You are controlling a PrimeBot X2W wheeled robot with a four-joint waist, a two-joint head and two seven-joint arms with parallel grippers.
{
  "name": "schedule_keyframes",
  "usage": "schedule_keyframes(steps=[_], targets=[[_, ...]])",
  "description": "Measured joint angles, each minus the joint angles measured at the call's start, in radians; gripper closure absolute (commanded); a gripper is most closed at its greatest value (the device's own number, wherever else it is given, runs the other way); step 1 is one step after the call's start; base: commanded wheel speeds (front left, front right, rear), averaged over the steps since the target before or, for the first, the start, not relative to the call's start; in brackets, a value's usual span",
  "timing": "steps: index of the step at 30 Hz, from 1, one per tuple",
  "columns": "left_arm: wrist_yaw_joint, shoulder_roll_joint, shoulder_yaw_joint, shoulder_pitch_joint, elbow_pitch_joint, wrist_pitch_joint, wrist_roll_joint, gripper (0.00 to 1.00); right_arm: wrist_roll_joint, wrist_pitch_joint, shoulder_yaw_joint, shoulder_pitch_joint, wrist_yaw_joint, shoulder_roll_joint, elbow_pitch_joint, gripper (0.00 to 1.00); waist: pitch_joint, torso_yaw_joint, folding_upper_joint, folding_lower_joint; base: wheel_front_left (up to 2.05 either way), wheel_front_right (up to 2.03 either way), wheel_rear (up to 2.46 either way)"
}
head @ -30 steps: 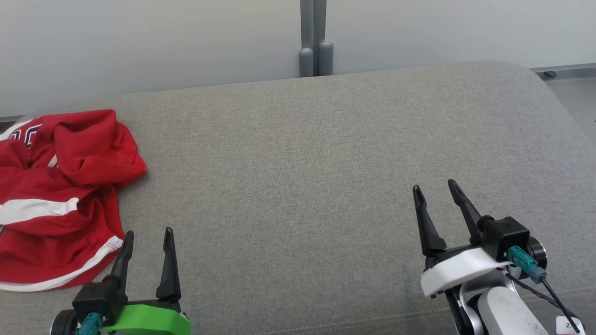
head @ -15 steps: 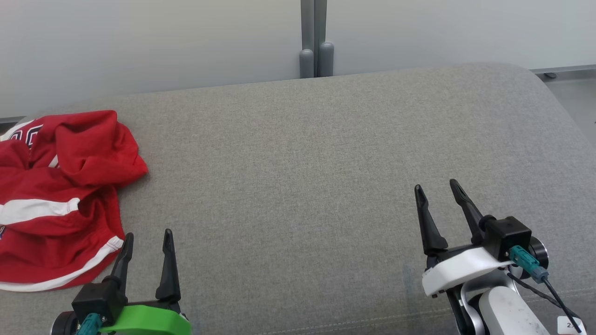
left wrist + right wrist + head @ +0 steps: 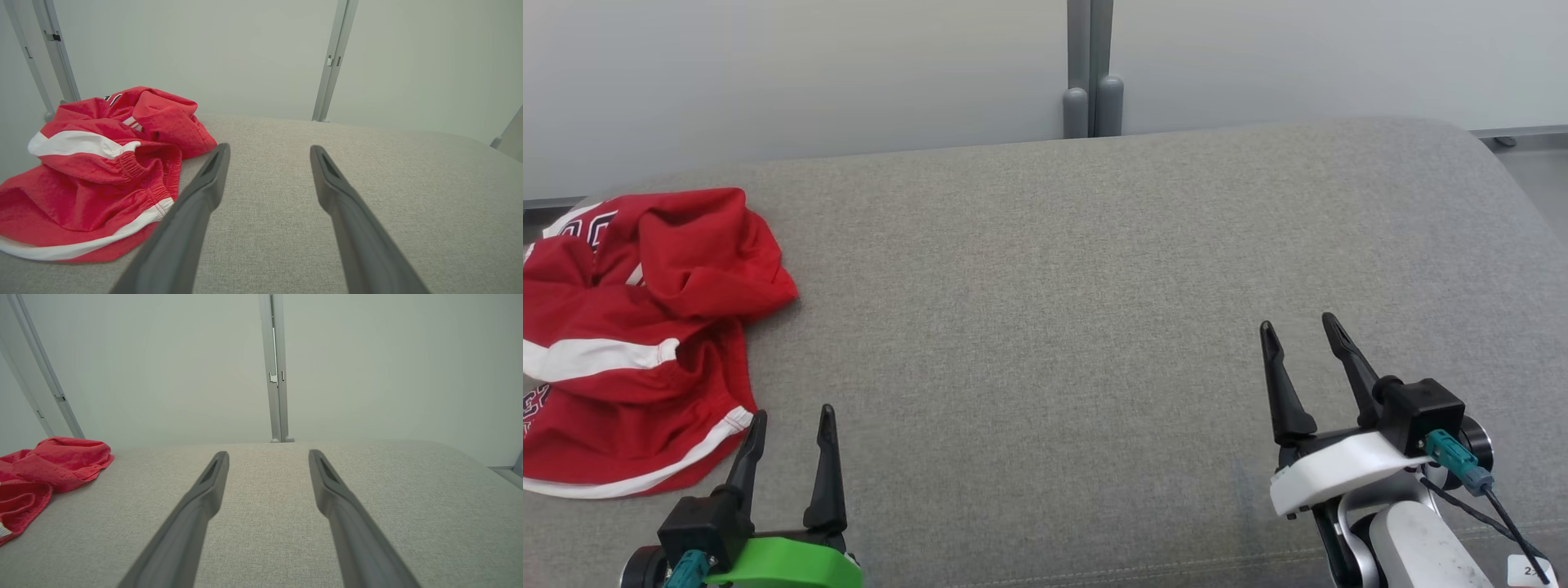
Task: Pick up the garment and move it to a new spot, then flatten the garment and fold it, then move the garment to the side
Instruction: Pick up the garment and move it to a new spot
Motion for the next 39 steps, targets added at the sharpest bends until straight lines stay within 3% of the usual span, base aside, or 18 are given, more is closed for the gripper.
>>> schedule_keyframes(steps=[15, 39], targets=[[0.002, 0.000, 0.001, -0.003, 0.001, 0.000, 0.000, 0.00, 0.000, -0.001, -0.005, 0.014, 0.009, 0.003, -0.001, 0.00, 0.002, 0.103, 0.0000, 0.0000, 0.00, 0.00, 0.00], [0.033, 0.000, 0.066, -0.007, 0.005, 0.000, -0.009, 0.00, -0.003, -0.001, 0.060, 0.013, 0.056, 0.012, 0.017, 0.00, -0.015, 0.373, 0.0000, 0.0000, 0.00, 0.00, 0.00]])
